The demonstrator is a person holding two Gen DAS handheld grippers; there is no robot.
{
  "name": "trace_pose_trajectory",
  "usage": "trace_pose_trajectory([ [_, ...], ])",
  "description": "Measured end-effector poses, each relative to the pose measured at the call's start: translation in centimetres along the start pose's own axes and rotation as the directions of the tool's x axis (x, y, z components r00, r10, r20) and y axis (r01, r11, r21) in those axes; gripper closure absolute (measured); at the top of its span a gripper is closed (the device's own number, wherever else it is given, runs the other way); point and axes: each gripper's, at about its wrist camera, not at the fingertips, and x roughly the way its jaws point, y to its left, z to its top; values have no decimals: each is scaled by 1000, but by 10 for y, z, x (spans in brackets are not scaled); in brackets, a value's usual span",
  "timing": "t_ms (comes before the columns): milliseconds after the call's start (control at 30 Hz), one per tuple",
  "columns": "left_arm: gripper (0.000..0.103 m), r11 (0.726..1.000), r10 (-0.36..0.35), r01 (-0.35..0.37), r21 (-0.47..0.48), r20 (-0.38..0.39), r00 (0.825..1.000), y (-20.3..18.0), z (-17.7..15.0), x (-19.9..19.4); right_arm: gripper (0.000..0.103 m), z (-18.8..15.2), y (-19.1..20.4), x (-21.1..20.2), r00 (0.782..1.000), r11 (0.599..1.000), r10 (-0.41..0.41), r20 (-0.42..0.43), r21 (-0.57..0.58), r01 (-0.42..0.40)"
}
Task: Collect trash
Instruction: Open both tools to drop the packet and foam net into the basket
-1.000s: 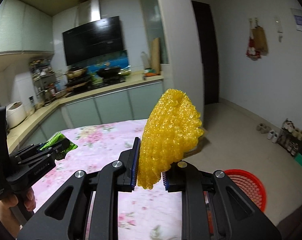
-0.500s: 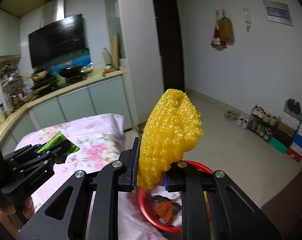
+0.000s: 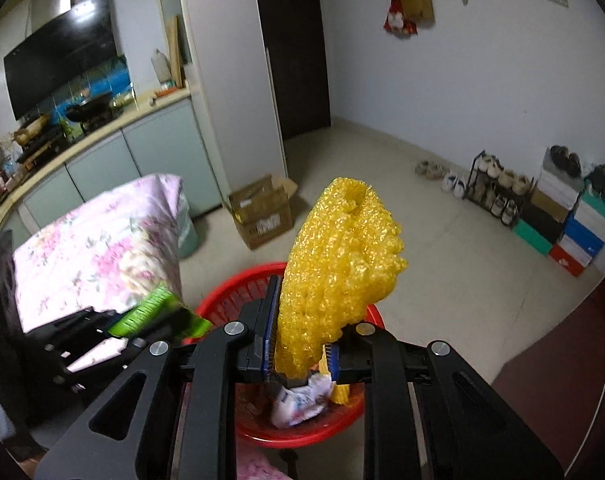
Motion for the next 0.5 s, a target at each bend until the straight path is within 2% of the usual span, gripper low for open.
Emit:
trace_pose_trajectory([
  [133,76,1000,-8,8,9,-51,999,-9,-9,24,81,-2,-8,21,997,1000,9,-79,-1,-9],
  [233,62,1000,-3,5,25,-66,998,-14,-15,33,64,-4,-12,36,990,999,33,-135,12,-32],
  [300,57,1000,-2,4,29,-66,998,-15,-16,34,48,-5,-17,42,985,997,62,-161,48,-55],
  [400,46,999,19,-17,45,-48,999,-22,-17,33,37,-4,-23,46,977,990,113,-179,101,-96],
  [500,36,997,38,-37,65,-20,999,-27,-18,26,34,-2,-25,44,971,982,160,-180,132,-138],
])
